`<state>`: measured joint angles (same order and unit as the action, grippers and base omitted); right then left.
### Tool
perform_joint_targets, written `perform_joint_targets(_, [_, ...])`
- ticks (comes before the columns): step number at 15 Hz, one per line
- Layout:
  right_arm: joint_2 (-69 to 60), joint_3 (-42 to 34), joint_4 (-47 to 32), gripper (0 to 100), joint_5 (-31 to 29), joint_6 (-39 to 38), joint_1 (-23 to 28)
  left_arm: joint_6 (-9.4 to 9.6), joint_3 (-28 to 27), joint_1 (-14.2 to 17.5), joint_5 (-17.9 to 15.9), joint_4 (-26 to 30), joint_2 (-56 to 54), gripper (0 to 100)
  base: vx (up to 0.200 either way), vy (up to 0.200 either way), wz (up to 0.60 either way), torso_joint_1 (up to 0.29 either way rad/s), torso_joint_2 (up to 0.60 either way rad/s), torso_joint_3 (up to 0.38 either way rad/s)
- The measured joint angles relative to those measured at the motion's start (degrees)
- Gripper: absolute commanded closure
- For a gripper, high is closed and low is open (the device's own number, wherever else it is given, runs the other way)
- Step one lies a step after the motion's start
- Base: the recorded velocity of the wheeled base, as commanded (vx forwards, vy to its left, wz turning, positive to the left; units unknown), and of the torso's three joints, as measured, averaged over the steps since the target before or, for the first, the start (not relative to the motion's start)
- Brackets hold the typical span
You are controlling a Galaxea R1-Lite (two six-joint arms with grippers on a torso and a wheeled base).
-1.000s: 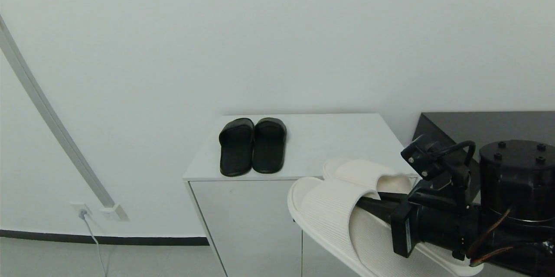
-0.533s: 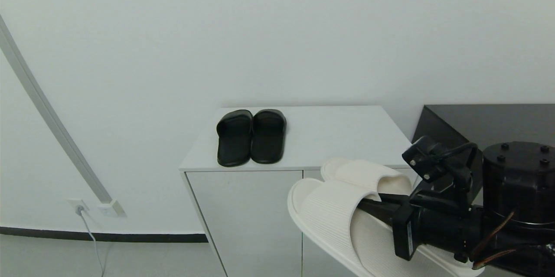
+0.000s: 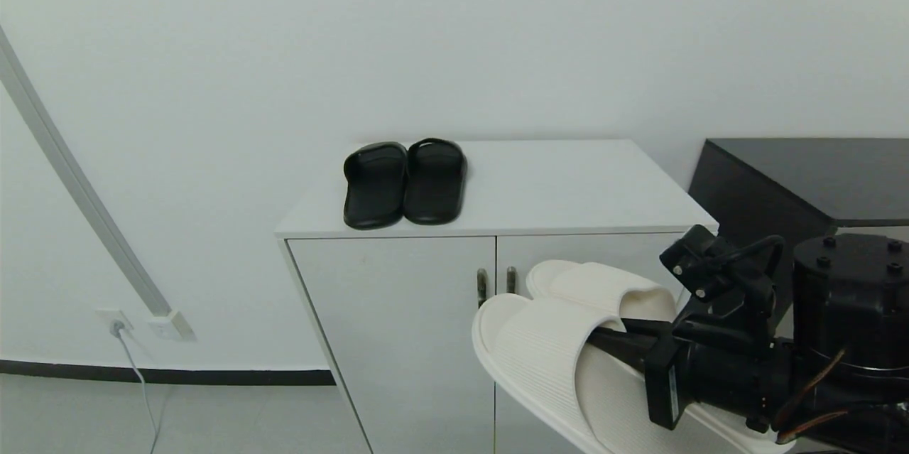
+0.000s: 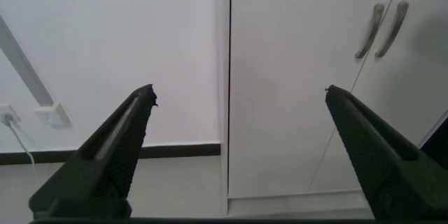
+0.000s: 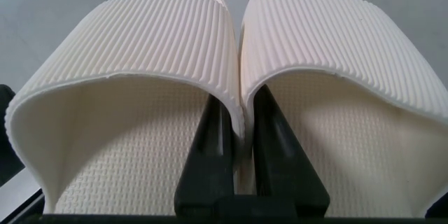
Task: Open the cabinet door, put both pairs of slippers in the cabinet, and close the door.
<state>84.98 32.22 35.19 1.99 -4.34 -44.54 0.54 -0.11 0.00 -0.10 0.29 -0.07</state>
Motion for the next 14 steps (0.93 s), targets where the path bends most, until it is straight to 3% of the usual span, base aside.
perform_joint_targets(14, [0.0, -0.9, 0.0, 100, 0.1, 0.2, 0.0, 0.00, 0.0, 0.0, 0.0, 0.0, 0.0, 0, 0.000, 0.000, 0.00, -0.142, 0.48, 0.333])
